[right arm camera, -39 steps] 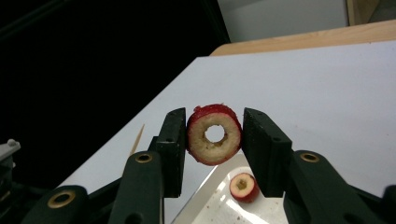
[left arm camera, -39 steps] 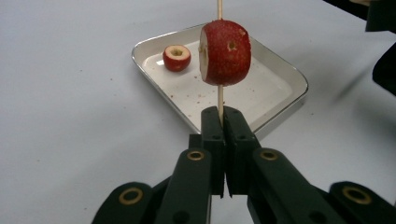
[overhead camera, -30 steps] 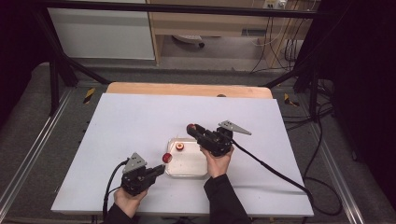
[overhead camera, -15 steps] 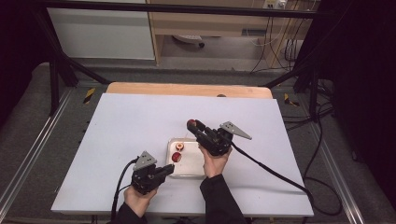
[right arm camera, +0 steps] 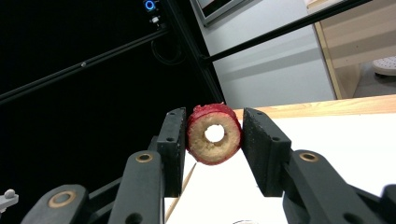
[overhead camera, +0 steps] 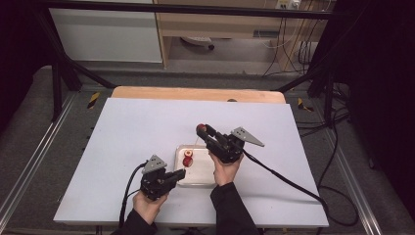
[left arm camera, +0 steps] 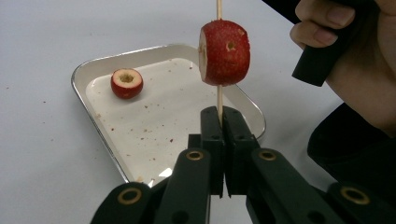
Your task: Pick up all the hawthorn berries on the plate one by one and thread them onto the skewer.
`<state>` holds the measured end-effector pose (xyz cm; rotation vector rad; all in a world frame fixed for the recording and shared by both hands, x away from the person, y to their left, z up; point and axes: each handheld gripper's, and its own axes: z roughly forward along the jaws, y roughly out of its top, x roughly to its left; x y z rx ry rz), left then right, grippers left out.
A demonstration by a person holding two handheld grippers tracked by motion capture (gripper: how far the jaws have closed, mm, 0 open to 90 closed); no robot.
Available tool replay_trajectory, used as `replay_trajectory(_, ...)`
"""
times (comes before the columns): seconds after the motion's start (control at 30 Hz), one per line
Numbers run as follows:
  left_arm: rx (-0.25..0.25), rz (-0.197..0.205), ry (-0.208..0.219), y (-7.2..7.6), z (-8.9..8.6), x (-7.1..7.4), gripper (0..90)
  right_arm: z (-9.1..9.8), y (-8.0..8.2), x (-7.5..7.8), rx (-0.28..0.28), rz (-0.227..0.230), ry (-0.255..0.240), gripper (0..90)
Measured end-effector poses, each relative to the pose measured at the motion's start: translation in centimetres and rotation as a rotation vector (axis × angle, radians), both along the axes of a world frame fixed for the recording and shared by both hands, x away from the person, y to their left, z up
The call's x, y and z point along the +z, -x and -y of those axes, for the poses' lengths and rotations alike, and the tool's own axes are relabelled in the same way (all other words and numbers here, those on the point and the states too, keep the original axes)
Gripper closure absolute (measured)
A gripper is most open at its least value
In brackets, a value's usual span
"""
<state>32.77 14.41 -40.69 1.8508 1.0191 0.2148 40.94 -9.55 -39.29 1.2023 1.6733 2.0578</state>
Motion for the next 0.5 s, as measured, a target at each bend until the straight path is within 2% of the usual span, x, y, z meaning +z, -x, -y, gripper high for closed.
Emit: replay_trajectory(0.5,0.008,-0.013,0.008,-0.38,0.23,-0.03,88.1,-0.11,0.02,-0.17,0.007,0.005,0.008,61.6)
